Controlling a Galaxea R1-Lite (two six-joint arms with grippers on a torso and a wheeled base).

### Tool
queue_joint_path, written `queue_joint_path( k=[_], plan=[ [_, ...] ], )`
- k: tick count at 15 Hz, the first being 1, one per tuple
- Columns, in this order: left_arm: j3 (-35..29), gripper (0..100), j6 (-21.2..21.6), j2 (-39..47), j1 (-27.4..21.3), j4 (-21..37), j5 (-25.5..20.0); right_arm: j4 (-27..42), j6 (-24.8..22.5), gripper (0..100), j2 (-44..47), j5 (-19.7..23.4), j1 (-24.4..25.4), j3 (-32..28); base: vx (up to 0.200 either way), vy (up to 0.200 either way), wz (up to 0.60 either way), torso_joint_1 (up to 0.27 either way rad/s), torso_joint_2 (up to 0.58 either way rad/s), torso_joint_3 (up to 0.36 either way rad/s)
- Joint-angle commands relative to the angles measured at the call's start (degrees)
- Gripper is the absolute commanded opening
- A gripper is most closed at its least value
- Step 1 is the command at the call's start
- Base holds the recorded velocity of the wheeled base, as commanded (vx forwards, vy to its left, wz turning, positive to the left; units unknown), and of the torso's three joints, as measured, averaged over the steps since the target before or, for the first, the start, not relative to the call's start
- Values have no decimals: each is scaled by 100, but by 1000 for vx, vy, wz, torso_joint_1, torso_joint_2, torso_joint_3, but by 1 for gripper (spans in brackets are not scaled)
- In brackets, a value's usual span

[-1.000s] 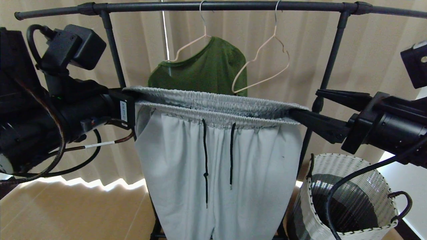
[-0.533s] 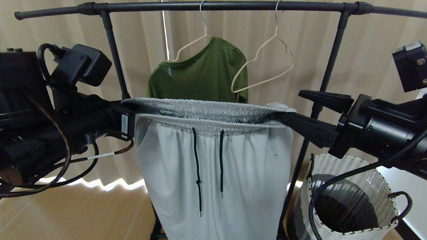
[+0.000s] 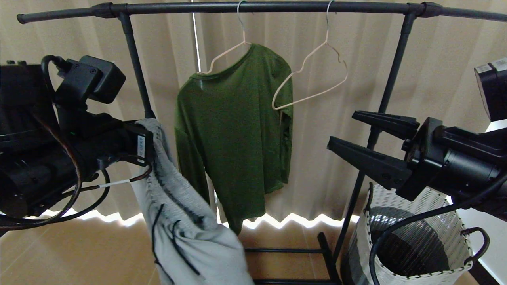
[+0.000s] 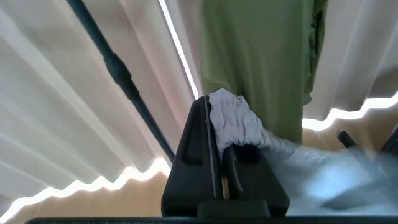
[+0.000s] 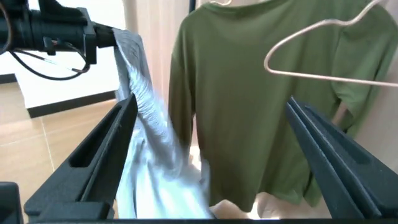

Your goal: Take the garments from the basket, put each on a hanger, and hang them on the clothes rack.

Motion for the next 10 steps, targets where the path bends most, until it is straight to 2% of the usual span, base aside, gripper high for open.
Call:
queue_joint_path(
  k=[1, 2, 5, 8, 10],
  plan=[
    [82, 0, 3, -124, 61, -8, -6, 4, -25, 100, -9, -45, -62, 102, 0, 0, 0, 0, 0, 0],
    [249, 0, 3, -353, 202, -8, -15, 83, -78, 100, -106, -168, -273, 216, 0, 0, 0, 0, 0, 0],
    [970, 0, -49, -1091, 334, -17, -94, 66, -983, 100, -97, -529, -1055, 717, 0, 0, 0, 0, 0, 0],
    [1857, 0, -295, -1786, 325, -140, -612, -66, -1141, 100, -141, -854, -1433, 1033, 0, 0, 0, 0, 0, 0],
    [2341, 0, -665, -2040, 351, -482, -929, -734, -1159, 100, -80, -863, -1468, 1420, 0, 0, 0, 0, 0, 0]
  ],
)
